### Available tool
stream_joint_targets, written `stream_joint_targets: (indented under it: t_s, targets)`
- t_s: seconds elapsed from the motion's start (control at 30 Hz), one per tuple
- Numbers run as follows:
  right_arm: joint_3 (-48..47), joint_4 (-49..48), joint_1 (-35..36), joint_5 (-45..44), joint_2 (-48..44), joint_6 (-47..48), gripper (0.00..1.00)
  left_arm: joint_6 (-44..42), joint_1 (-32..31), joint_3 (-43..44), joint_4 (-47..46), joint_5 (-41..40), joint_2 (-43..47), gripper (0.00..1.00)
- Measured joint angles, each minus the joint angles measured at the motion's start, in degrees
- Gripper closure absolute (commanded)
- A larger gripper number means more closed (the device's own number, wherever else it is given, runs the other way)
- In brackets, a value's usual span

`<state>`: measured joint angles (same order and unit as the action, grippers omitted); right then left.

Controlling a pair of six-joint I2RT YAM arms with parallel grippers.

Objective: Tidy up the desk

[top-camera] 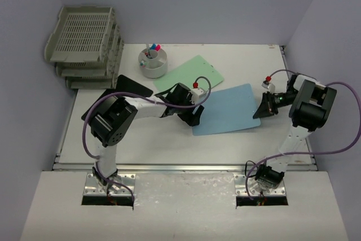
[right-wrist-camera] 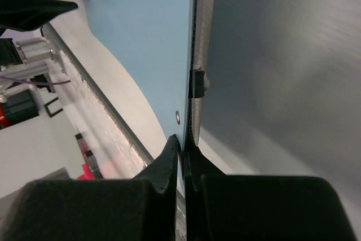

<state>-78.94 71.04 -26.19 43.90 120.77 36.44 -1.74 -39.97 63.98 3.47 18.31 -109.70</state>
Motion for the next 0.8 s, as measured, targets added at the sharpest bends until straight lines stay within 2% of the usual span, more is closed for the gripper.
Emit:
stream_joint_targets:
  t_s: [0.23,0.47,0.63,0.8]
  targets:
    - [-7.1,3.9,1.1,0.4,-12.0,2.3,1.00,-1.4,0.4,-1.5,6.7,5.3,16.3,0.25]
    - [-14.6,4.6,1.1,2.7,-22.3,3.1,1.00,-5.6,2.8,8.5,12.3,8.6,33.4,0.25]
    - [-15.6,0.8,1.2,6.3,-30.2,1.7,1.00,-5.8,5.2,11.8,12.7,7.0,40.1,0.25]
    - [-12.4,-7.4,1.4,8.1,-38.0,0.5,1.00,-5.1,7.6,11.7,14.1,4.6,41.5,0.24]
